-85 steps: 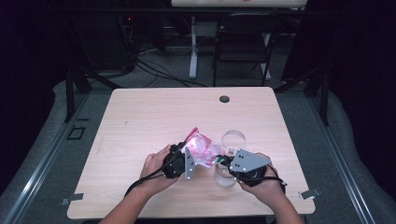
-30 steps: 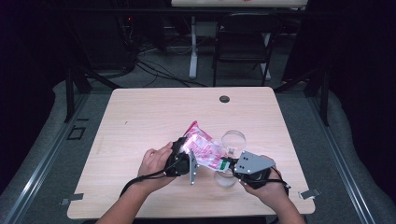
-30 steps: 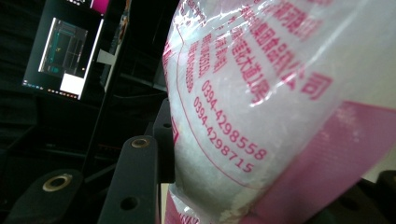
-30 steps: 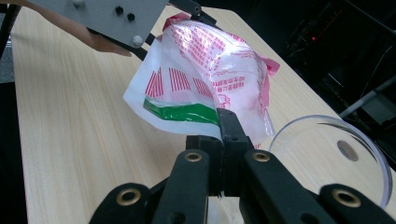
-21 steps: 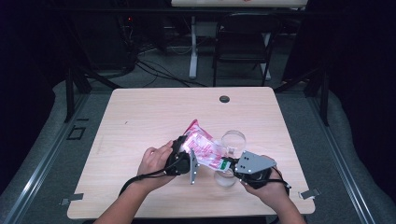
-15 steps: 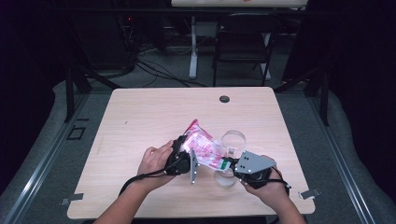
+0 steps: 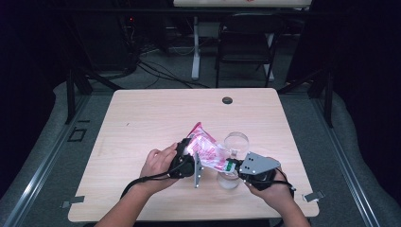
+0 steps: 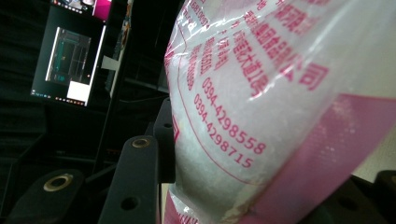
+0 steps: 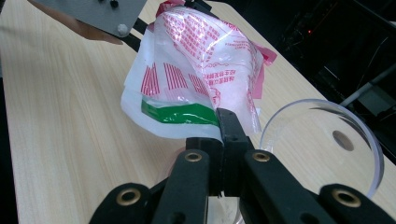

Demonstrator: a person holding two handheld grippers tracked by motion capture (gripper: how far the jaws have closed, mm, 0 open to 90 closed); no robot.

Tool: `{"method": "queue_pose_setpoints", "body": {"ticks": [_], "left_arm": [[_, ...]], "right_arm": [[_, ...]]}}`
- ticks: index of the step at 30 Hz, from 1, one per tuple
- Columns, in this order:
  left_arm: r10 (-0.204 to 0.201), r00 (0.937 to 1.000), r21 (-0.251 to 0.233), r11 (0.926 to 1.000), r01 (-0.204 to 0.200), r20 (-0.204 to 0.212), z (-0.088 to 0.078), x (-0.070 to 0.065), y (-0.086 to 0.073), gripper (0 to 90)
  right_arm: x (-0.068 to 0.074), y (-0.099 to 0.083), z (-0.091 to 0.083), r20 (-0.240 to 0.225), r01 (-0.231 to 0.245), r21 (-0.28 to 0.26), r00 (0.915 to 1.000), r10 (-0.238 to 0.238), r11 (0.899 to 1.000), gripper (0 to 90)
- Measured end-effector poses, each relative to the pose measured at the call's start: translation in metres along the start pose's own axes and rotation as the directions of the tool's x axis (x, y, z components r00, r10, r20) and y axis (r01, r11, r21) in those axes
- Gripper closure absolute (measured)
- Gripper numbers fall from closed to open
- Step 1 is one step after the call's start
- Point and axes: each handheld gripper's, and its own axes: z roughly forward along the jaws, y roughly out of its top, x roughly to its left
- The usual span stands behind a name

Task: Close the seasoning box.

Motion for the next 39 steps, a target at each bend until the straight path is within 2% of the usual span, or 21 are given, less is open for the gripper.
{"method": "queue_pose_setpoints", "body": {"ticks": [19,39], "left_arm": [[0.016,0.9998,0.001,0.9999,-0.016,-0.014,0.0,-0.002,0.001,63.0],[0.048,0.998,-0.007,0.9988,-0.048,-0.042,-0.001,-0.002,0.004,63.5]], "right_arm": [[-0.002,-0.008,0.004,0.012,-0.004,0.027,0.9999,0.004,1.0,90.0],[-0.005,-0.017,0.007,0.003,-0.027,0.045,0.9996,0.027,0.999,90.0]]}}
